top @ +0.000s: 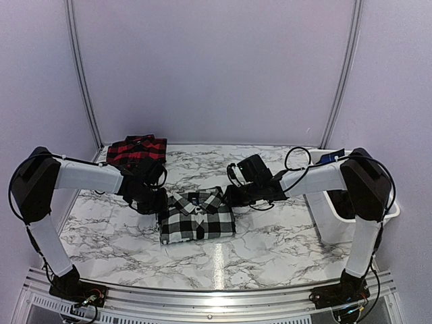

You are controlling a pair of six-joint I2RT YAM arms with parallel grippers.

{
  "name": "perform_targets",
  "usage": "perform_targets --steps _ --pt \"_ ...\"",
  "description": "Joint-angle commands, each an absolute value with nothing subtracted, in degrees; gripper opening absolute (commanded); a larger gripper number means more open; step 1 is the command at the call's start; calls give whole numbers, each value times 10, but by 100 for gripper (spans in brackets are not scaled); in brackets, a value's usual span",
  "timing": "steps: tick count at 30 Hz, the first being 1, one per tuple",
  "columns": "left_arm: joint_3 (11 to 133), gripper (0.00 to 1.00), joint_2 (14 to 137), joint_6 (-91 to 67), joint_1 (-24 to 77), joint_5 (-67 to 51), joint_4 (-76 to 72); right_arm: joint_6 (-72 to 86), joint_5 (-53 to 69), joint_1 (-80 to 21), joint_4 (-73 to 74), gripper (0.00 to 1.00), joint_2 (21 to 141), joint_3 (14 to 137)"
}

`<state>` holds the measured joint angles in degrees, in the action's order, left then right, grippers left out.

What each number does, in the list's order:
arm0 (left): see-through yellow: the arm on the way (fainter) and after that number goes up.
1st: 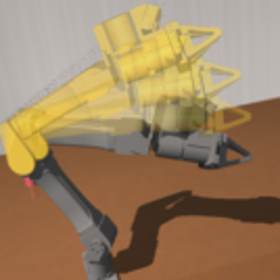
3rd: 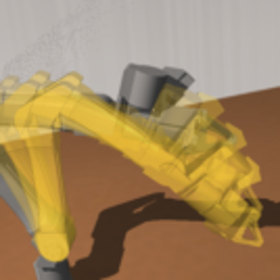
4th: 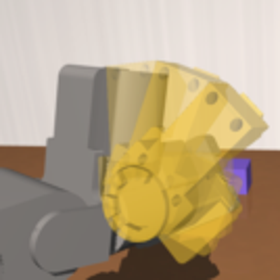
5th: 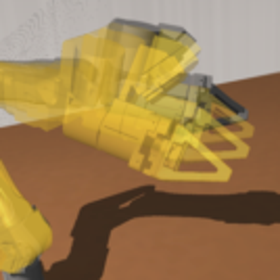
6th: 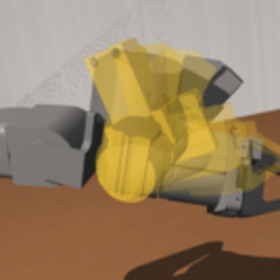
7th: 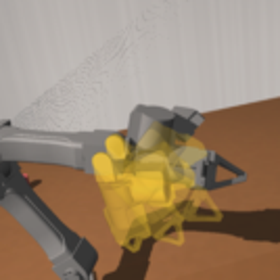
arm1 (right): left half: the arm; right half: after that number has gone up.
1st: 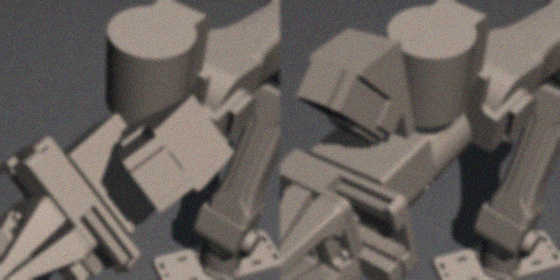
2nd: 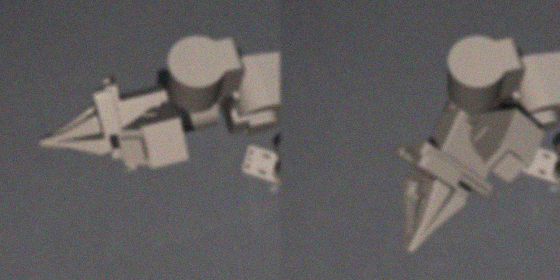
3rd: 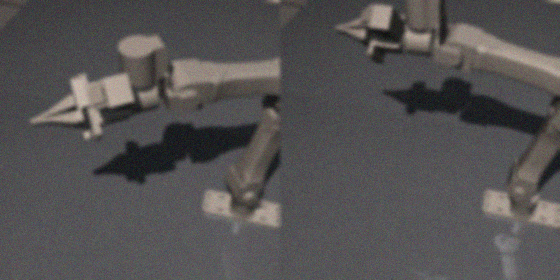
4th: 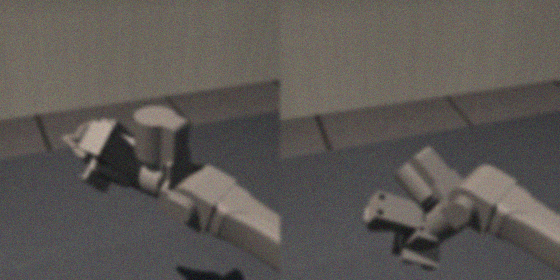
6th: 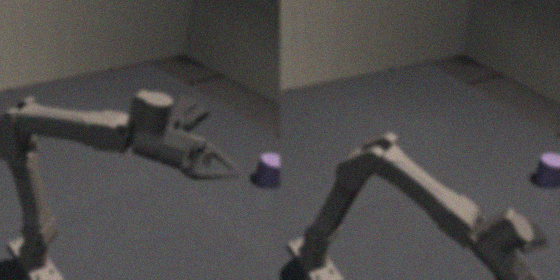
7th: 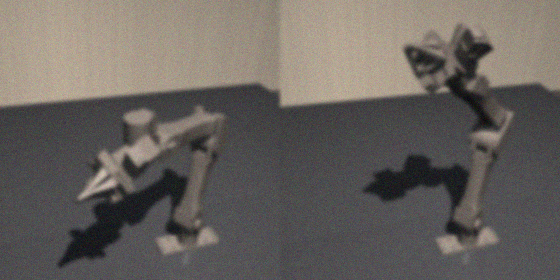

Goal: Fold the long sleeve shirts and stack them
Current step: Adjust the square-folded shirt at the center of the board.

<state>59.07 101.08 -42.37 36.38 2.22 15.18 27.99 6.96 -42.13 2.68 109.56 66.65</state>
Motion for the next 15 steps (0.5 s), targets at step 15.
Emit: perform_targets --steps 15 --pt "584 0 912 -413 382 36 165 248 -29 -459 82 0 1094 738"
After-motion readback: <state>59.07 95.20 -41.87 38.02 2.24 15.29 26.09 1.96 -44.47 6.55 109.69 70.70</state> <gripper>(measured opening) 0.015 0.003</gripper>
